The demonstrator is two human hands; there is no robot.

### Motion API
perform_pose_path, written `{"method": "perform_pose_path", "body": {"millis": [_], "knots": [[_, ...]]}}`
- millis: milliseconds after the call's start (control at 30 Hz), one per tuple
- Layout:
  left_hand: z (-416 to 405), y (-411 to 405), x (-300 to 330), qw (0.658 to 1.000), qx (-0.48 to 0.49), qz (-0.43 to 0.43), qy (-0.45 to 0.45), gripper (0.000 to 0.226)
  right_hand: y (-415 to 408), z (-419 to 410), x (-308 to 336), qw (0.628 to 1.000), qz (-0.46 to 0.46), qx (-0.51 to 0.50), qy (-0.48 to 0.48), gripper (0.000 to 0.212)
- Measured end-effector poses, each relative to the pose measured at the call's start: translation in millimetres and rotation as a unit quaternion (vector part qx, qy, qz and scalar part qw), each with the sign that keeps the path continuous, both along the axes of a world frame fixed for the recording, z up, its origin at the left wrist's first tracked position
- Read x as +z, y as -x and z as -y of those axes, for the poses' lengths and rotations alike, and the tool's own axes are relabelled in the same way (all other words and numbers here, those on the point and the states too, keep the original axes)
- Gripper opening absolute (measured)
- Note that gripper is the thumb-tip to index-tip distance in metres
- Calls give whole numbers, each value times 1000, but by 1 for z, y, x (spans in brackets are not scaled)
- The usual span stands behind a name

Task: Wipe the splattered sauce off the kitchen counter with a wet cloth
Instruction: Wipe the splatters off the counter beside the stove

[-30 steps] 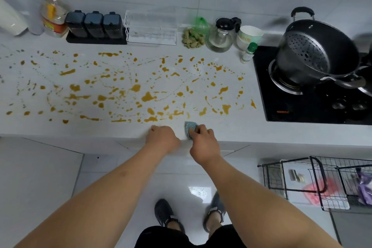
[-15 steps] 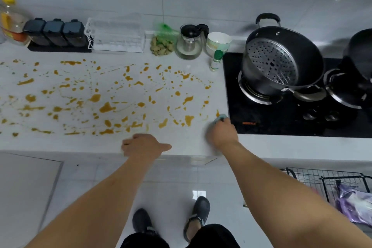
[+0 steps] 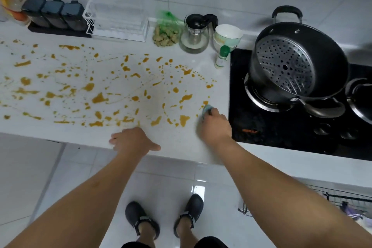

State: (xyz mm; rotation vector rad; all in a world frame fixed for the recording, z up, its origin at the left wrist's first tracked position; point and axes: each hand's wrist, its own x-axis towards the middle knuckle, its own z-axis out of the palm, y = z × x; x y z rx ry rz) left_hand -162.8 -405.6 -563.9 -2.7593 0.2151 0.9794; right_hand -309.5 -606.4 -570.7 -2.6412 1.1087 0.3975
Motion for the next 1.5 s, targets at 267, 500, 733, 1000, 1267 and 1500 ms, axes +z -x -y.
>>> {"method": "perform_pose_path", "body": {"millis": [267,500,733,1000,1267,1500], "knots": [[0,5,9,1000,5,-5,6,92,20,-12,3,996,-14,85,-9,48],[0,0,-3,1000,9,-11,10,105,-37,62,8,999,-7,-32,-28,53],[-2,2,-7,999,32,-7,25,120,-37,36,-4,999,16,50,-4,49],[-2,-3,-10,999,26,-14,17,122,15,-44,-16,981,57,186,-8,40],[-4,-3,-17,998,43,-8,35,121,-6,19,4,998,-1,62,27,55],[-3,-5,-19,999,33,-16,22,107,-40,-18,6,998,24,60,25,48]]}}
